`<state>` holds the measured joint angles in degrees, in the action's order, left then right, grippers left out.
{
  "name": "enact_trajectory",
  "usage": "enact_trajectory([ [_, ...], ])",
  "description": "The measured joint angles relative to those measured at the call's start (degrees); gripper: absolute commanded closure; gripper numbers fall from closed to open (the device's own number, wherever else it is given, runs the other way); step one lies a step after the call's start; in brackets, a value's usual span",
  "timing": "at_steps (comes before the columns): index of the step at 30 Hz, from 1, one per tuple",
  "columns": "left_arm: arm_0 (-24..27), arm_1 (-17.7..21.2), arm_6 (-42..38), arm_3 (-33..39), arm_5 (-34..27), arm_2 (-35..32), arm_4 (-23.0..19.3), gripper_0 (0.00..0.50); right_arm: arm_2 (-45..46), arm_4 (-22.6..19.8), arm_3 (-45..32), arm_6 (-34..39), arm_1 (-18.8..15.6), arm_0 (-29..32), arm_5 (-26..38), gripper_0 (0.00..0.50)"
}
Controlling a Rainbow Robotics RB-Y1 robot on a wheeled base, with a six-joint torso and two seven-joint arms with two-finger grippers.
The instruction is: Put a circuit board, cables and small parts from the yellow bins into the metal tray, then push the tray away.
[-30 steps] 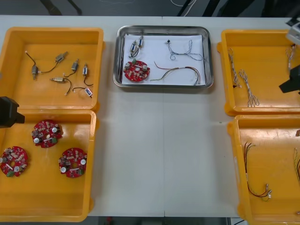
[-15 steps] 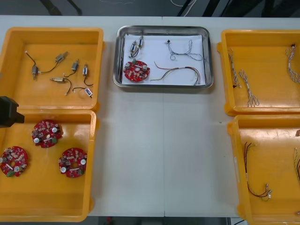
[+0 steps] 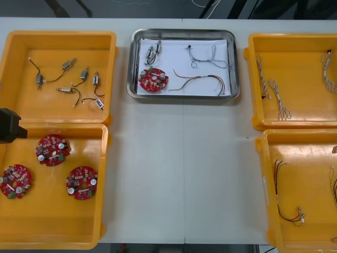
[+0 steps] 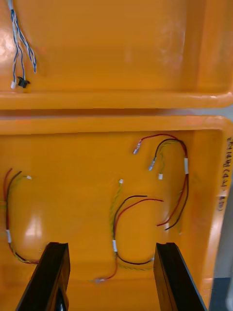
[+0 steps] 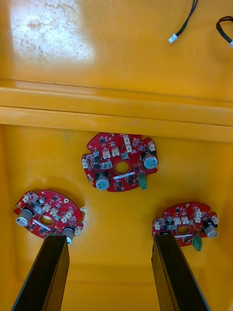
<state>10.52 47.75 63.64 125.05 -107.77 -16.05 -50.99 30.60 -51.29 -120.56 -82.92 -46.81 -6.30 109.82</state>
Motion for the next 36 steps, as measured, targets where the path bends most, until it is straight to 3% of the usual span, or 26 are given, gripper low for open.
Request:
enact_trajectory([
  [6,0.0,0.0,0.0,0.0,0.0,0.0,0.0,0.0,-1.0,2.5,-4.6,2.0,3.5,0.4,0.0,0.0],
  [13,0.0,0.0,0.0,0.0,0.0,0.0,0.0,0.0,-2.3,2.7,-7.4,2.0,5.4,1.8,0.0,0.0],
  [36,0.0,0.0,0.0,0.0,0.0,0.0,0.0,0.0,-2.3,3.2,-8.2,2.0,5.6,3.8,0.0,0.0],
])
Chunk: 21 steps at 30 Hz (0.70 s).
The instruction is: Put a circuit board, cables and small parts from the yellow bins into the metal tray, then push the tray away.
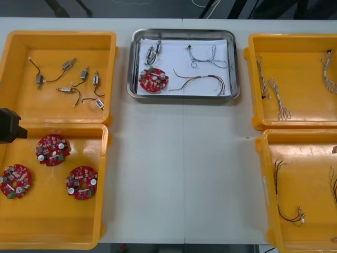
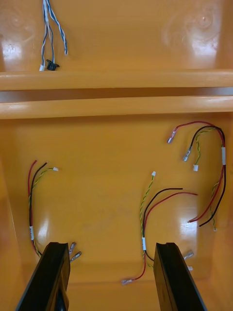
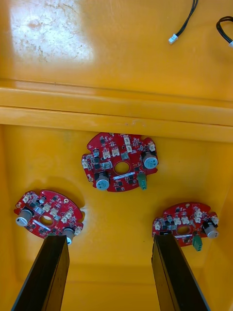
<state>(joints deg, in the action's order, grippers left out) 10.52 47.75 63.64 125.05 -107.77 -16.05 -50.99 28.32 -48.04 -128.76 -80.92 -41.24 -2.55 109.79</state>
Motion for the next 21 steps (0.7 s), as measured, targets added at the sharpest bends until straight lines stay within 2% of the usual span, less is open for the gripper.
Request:
enact_trajectory([
  [21,0.0,0.0,0.0,0.0,0.0,0.0,0.0,0.0,-0.2,0.0,-0.1,0.0,0.0,0.0,0.0,0.0],
])
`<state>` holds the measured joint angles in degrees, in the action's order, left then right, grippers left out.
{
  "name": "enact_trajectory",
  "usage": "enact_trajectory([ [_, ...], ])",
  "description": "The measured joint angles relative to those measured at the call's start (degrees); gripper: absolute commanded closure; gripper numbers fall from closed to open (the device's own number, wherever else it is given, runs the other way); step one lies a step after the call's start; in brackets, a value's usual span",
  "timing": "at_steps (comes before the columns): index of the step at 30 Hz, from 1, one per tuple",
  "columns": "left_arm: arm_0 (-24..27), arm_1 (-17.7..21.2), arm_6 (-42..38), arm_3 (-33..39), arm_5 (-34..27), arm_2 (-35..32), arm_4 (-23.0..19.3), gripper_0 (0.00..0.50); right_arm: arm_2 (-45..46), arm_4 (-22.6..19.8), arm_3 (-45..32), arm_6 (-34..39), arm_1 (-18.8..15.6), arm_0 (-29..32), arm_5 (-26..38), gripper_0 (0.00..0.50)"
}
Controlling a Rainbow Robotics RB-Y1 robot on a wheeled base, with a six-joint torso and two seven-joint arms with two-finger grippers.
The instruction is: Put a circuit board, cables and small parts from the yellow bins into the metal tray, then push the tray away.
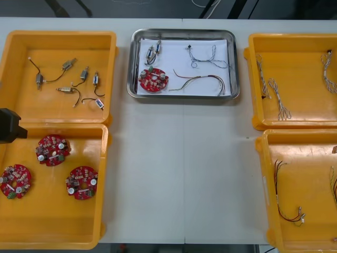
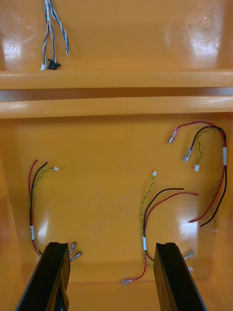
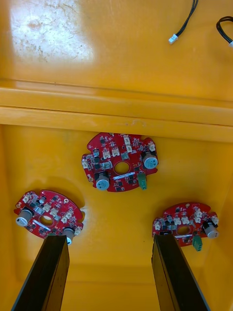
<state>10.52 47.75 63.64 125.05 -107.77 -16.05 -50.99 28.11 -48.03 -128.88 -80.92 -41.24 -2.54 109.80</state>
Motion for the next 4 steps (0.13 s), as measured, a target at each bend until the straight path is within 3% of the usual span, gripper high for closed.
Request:
enact_trajectory([
  [4,0.0,0.0,0.0,0.0,0.0,0.0,0.0,0.0,0.0,0.0,0.0,0.0,0.0,0.0,0.0,0.0],
])
